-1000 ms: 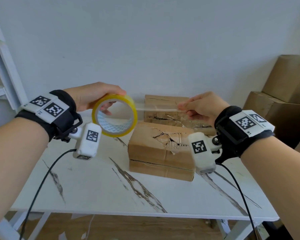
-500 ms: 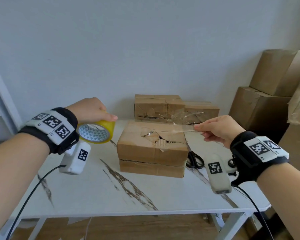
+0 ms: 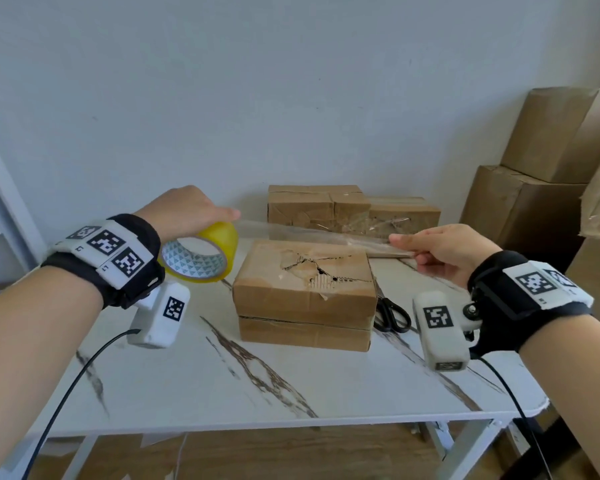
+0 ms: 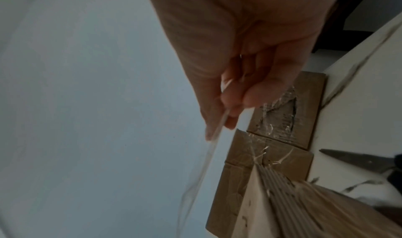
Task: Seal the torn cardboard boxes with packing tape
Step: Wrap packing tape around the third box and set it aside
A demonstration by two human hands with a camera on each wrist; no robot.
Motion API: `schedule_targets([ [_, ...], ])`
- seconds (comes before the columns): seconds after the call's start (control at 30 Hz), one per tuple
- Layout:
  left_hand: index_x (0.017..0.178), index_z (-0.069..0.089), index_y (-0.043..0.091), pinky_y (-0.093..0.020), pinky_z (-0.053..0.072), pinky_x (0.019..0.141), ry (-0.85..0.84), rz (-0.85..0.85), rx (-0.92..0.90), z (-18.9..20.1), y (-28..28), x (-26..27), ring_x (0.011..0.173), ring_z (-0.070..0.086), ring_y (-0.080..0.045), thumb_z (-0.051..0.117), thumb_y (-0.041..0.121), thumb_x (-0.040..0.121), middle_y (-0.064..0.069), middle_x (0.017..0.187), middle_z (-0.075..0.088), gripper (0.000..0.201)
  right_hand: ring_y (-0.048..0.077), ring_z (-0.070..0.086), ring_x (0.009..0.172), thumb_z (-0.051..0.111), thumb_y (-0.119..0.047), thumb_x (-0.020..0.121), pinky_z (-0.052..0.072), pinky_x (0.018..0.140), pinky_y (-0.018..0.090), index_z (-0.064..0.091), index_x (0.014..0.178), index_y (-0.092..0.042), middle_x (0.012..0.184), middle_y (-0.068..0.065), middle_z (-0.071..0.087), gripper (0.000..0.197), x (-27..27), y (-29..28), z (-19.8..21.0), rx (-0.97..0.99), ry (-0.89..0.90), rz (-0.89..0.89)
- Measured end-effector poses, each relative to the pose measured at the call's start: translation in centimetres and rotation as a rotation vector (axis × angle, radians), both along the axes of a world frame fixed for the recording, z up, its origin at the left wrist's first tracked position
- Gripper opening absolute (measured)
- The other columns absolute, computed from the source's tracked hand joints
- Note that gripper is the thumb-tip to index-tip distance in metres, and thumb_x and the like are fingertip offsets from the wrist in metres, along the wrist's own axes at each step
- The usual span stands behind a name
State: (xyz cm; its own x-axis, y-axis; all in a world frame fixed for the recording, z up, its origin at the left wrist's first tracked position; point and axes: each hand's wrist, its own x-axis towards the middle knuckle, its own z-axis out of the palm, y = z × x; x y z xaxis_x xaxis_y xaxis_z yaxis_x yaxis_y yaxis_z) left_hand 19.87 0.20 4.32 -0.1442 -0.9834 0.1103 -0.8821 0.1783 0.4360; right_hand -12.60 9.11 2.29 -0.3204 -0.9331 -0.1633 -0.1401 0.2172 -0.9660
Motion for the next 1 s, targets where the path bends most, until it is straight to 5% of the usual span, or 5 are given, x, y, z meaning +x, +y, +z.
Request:
schedule_targets([
  [0.3, 0.048, 0.025, 0.017, -0.029, 0.022, 0.053, -0.273, -0.024, 0.004, -0.6, -0.2, -0.9, 0.045, 0.032, -0.018, 0.047, 0.08, 0.07, 0.004, 0.045, 0.027, 0.07, 0.007, 0.049, 0.042, 0.083, -0.015, 0.066, 0.048, 0.044, 0.018, 0.065, 0.061, -0.01, 0.054, 0.001, 0.057, 0.02, -0.4, 0.0, -0.8, 0.065, 0.135, 0.022],
  [0.67, 0.05, 0.023, 0.018, -0.028, 0.019, 0.052, -0.341, -0.062, 0.148, -2.3, -0.2, -1.6, 0.044, 0.026, -0.016, 0.037, 0.09, 0.053, 0.004, 0.047, 0.023, 0.073, 0.009, 0.051, 0.045, 0.082, -0.013, 0.069, 0.05, 0.047, 0.02, 0.063, 0.058, -0.01, 0.054, 0.002, 0.059, 0.022, -0.7, -0.4, -2.4, 0.124, 0.167, 0.012],
  [0.8, 0.053, 0.052, 0.008, -0.027, 0.027, 0.051, -0.266, -0.07, 0.223, -3.5, -0.3, -1.5, 0.044, 0.035, -0.015, 0.028, 0.099, 0.038, 0.002, 0.048, 0.034, 0.095, 0.008, 0.051, 0.043, 0.08, -0.013, 0.071, 0.051, 0.045, 0.019, 0.061, 0.061, -0.008, 0.053, 0.002, 0.059, 0.022, -0.5, -0.6, -3.4, 0.132, 0.13, 0.025],
  [0.9, 0.103, 0.054, -0.015, -0.034, 0.047, 0.075, -0.234, -0.053, 0.274, -3.9, -0.5, -1.3, 0.079, 0.063, -0.027, 0.027, 0.1, 0.042, -0.023, 0.09, 0.066, 0.134, 0.009, 0.056, 0.047, 0.081, -0.019, 0.071, 0.054, 0.055, 0.022, 0.062, 0.066, -0.01, 0.055, 0.0, 0.063, 0.021, -0.1, -0.8, -4.5, 0.153, 0.142, 0.047],
  [1.0, 0.118, 0.054, -0.008, -0.037, 0.044, 0.092, -0.231, -0.083, 0.321, -3.6, -0.1, -1.5, 0.11, 0.057, -0.032, 0.026, 0.1, 0.045, -0.025, 0.125, 0.055, 0.133, 0.01, 0.061, 0.055, 0.079, -0.023, 0.075, 0.055, 0.071, 0.028, 0.063, 0.071, -0.011, 0.065, 0.001, 0.066, 0.02, 0.8, -1.0, -5.5, 0.138, 0.167, 0.059],
])
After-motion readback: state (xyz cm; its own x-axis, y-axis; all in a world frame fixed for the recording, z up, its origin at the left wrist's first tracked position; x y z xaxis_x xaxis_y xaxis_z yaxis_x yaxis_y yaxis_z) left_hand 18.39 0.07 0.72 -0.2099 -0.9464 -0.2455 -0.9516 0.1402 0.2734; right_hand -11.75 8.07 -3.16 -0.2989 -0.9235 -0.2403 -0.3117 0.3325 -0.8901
